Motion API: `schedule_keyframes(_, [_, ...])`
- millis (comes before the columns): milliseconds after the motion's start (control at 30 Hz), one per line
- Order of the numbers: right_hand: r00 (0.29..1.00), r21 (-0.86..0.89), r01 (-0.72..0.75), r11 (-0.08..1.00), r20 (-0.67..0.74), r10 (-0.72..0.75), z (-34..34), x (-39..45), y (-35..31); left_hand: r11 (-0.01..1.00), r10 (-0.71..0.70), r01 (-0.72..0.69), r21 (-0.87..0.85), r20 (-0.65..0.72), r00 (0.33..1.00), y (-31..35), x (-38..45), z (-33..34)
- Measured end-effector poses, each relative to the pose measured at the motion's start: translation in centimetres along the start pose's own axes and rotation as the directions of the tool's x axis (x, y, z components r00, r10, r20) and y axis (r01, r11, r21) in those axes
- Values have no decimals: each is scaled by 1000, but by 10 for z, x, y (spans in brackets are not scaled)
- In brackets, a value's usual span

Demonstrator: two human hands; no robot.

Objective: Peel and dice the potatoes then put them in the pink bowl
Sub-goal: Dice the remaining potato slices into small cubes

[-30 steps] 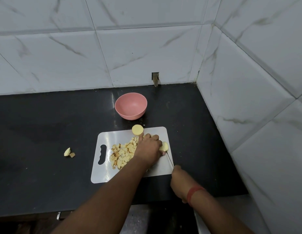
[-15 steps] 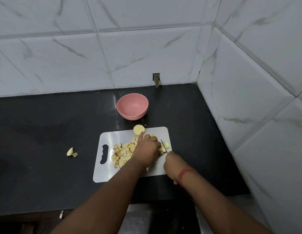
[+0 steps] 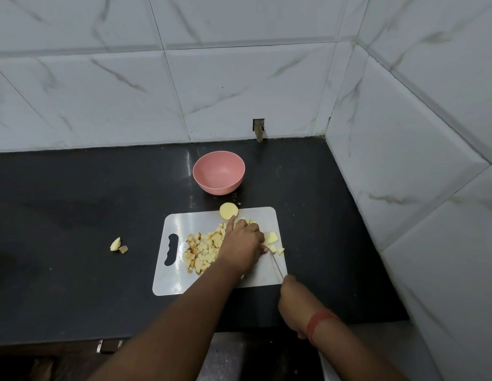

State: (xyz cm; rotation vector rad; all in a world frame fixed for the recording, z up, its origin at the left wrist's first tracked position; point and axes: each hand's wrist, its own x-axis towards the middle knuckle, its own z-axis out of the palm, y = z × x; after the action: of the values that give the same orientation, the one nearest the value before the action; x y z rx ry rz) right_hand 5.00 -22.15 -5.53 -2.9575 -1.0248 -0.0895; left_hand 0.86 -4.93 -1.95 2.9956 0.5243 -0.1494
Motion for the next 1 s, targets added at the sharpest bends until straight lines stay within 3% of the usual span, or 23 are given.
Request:
schedule_keyframes(33, [999,21,-1,1000,40,0,7,0,-1,1000,8,-8,1,1,1000,-1,0,-1])
schedule_keyframes(100, [988,-158,105,982,132,-85,7,-3,6,1000,22,-22,-2,11,1000,-4,-1,0])
schedule_keyframes(167, [893,-282,220,934,444,-76,-23,11,0,1000,29,-29,-9,3,1000,-7,-1,1])
schedule_keyframes(200, [767,-392,401,828,638,-69,-44,19,-12,1000,26,-27,-17,-13,1000,-8,-1,2])
schedule_keyframes(233, [660,-440,661,608,726,-192,-56,22,-26,999,22,-23,-29,-29,999,-9,-1,2])
schedule_keyframes(267, [443,-310,835,455,869,-221,-81,27,-35,999,20,-21,-41,-44,999,-10,-1,3])
schedule_keyframes(333, [337,-260,928,269,891,-303,-119,39,-48,999,26,-29,-44,-64,998,-10,-1,4])
schedule_keyframes(400, [339,-211,915,343,864,-372,-130,45,-54,999,33,-35,-36,-74,997,-10,-1,6])
schedule_keyframes(500, [329,-181,897,403,883,-335,-128,50,-58,999,46,-47,-20,-67,997,-12,-1,5])
schedule_keyframes(600, [336,-195,922,335,835,-436,-132,55,-60,998,55,-55,2,-76,996,-12,-1,4])
schedule_keyframes(667, [279,-244,960,137,841,-463,-115,41,-55,999,43,-43,2,-82,996,-11,-1,4])
schedule_keyframes(700, [457,-380,888,258,790,-409,-93,30,-52,999,37,-37,0,-80,996,-11,-1,4])
schedule_keyframes(733, [570,-450,797,403,782,-252,-70,23,-47,999,32,-33,-2,-77,996,-10,-1,4])
schedule_keyframes(767, [754,-515,631,580,582,-304,-30,23,-29,1000,30,-31,-2,-76,997,-10,-1,3])
schedule_keyframes(800, [891,-529,453,717,273,-362,4,25,-22,1000,30,-30,0,-74,997,-10,-1,3])
schedule_keyframes(833, [923,-543,372,753,126,-365,20,23,-22,1000,30,-30,0,-72,997,-10,-1,3])
schedule_keyframes(867, [899,-584,437,684,262,-351,15,16,-14,1000,29,-30,-6,-70,997,-10,-1,3])
schedule_keyframes(900, [785,-608,609,509,557,-272,-12,8,-12,999,29,-30,-15,-71,997,-10,-1,4])
schedule_keyframes(933, [590,-518,807,284,728,-349,-38,10,-19,999,28,-30,-26,-72,997,-10,-1,4])
schedule_keyframes(967, [386,-302,917,262,839,-384,-55,10,-29,999,27,-30,-42,-73,997,-10,-2,5])
schedule_keyframes(1000, [345,-258,930,263,861,-374,-80,7,-33,997,25,-29,-65,-71,997,-11,-2,5])
